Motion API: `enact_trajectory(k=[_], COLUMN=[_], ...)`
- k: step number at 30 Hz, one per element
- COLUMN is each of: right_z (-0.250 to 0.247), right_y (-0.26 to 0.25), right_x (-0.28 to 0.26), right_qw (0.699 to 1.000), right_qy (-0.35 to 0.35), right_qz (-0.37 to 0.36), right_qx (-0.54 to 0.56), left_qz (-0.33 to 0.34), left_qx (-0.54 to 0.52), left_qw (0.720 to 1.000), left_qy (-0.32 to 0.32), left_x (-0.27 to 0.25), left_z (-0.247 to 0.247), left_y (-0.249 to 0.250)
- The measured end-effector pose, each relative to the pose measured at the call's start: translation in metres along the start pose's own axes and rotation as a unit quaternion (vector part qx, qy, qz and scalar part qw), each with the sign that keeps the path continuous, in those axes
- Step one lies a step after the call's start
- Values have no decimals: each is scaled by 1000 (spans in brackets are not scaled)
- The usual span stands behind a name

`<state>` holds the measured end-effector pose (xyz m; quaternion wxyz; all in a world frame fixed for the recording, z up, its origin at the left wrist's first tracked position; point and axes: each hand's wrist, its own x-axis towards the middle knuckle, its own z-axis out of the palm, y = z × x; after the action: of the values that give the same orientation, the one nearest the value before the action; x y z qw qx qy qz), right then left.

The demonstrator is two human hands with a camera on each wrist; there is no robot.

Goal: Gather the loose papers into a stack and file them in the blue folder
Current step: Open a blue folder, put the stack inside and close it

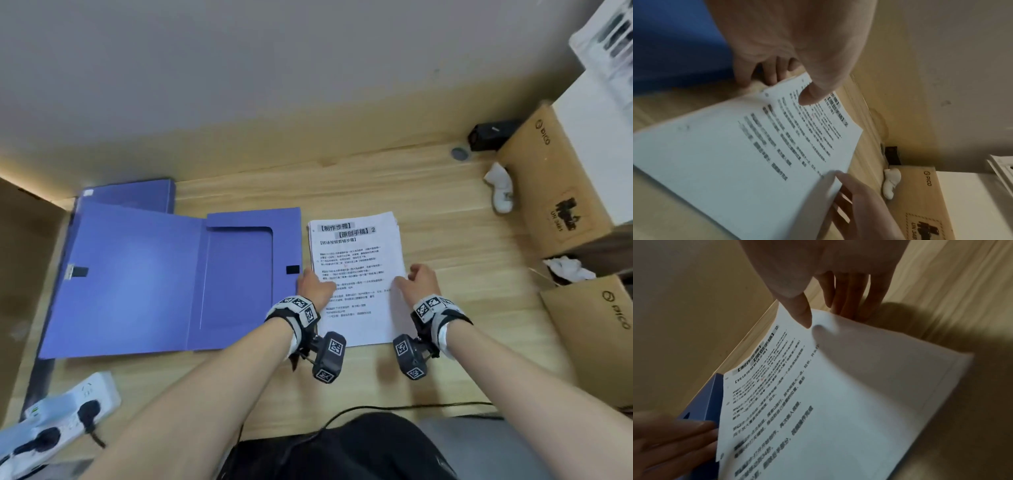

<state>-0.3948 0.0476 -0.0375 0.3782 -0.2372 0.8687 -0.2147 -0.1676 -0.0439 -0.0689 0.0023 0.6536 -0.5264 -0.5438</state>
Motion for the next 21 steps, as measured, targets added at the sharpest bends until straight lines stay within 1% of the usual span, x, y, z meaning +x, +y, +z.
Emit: enact_trajectory(k=[1, 2, 3, 5, 7, 9, 10, 14, 16, 19, 21], right_z=[1, 1, 2, 3, 6, 8, 9, 11, 9, 5, 6], right_y=[3, 5, 6, 6, 6, 6, 5, -2, -11, -30, -48], right_x=[1, 2, 2, 1, 0, 0, -2, -9, -16, -27, -37], right_qw=[1000, 999, 999, 998, 998, 997, 997, 995, 991, 982, 975], right_qy=[-17, -33, -46, -66, -70, -68, -65, -36, -17, -9, -9], right_qz=[7, 15, 19, 8, -4, -15, -20, -52, -70, -90, -108], right_qx=[5, 6, 4, -1, 1, 17, 29, 83, 109, 164, 194], left_qz=[-16, -34, -40, -55, -70, -72, -69, -46, -39, -65, -44], left_qx=[-12, -23, -43, -69, -101, -138, -148, -206, -247, -290, -286], left_qw=[1000, 999, 998, 996, 992, 988, 986, 978, 968, 954, 956], left_qy=[20, 25, 33, 26, 11, -6, -17, -6, -19, -46, -51], left_x=[15, 9, -11, -38, -41, -36, -41, -60, -66, -78, -88], left_z=[11, 13, 8, 4, 6, 12, 13, 11, 3, -17, -34], left_y=[-8, 0, 19, 39, 38, 28, 28, 29, 25, 24, 27])
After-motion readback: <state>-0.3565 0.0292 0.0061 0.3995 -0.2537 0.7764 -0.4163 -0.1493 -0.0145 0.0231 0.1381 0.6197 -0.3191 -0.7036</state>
